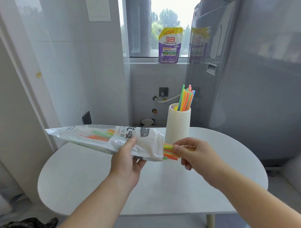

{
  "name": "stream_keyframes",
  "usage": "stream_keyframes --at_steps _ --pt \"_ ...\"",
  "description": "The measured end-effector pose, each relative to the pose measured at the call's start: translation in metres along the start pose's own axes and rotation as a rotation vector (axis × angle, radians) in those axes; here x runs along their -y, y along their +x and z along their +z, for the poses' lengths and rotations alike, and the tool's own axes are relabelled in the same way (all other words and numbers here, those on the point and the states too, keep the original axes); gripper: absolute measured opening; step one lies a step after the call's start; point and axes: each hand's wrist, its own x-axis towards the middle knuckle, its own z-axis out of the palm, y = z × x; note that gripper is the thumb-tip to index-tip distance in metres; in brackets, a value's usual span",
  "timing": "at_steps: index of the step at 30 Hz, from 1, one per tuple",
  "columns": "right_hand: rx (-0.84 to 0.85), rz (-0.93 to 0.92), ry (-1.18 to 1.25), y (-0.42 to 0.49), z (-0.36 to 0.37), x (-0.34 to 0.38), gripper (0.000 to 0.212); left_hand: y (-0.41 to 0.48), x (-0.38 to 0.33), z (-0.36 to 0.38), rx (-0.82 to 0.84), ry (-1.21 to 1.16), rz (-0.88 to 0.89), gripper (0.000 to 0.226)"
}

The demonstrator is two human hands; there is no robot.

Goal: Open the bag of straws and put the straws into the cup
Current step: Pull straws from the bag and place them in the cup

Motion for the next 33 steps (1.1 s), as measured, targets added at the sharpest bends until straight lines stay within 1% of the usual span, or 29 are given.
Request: stream_keyframes --at_steps 4,10,16,22,28,33 --pt "-0.079 -0.047 -0.049 -0.001 -0.002 0.003 0.006 0.0 -0.002 -0.002 0.001 -0.006 0.006 0.023" --pt "0.015 -0.01 0.035 -0.004 -0.001 0.004 0.009 0.0 -0.003 -0.004 0.003 -0.016 0.008 0.022" --pt "-0.017 0.043 0.143 0.002 -0.018 0.006 0.009 0.001 -0.005 -0.006 -0.008 -0.014 0.002 0.024" --pt "0.008 0.115 0.277 0.007 -0.036 0.002 0.005 0.003 -0.006 -0.007 -0.024 -0.025 -0.009 0.024" --pt "0.142 0.145 0.173 -0.002 -0.035 0.008 0.029 0.002 -0.003 -0.005 -0.025 -0.027 0.0 0.035" --pt "0.207 0.15 0.131 -0.004 -0.033 0.01 0.024 0.001 -0.002 -0.004 -0.016 -0.015 0.004 0.034"
